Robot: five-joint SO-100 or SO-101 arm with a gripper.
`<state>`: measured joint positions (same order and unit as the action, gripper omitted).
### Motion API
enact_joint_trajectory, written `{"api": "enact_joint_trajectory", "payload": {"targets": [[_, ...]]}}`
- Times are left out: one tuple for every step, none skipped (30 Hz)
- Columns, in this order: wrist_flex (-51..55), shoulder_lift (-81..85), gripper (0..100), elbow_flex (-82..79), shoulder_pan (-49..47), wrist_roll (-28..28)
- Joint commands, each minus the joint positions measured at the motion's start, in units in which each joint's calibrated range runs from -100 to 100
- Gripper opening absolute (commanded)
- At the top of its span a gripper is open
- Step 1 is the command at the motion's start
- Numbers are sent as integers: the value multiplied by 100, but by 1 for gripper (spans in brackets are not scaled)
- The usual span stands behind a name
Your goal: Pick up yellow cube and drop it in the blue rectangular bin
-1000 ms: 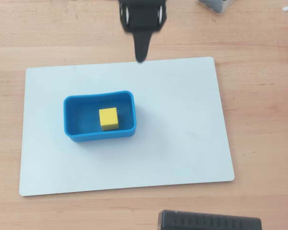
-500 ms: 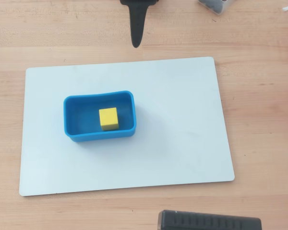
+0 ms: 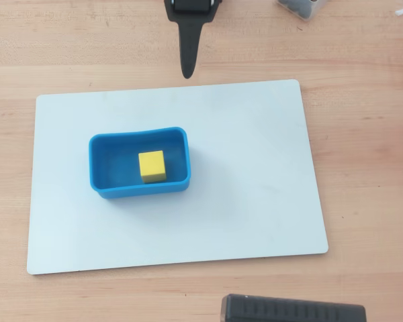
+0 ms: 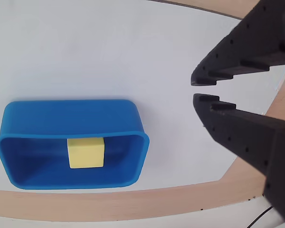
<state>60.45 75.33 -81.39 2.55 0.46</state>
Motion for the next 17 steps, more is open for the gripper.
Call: {"api": "enact_joint_trajectory", "payload": {"targets": [[-132,1640,0,-916,-6,73],[-83,1937,0,-1070,-6,78],[-58,2086,0,-1197,20,88],[-58,2095,0,-1261,28,98],[-74,2095,0,-1316,37,98],[-83,2095,0,-1325,45,98],[-99,2095,0,-1334,45,98],[-124,2095,0,-1379,45,98],[-124,2095,0,-1388,45,98],[-124,2095,0,-1388,45,98],[-124,2095,0,-1388,45,98],[-124,2095,0,-1388,37,98],[-124,2095,0,-1388,20,98],[-124,2095,0,-1388,2,98],[-124,2095,0,-1388,-6,98],[-124,2095,0,-1388,-6,98],[-124,2095,0,-1388,-32,103]]}}
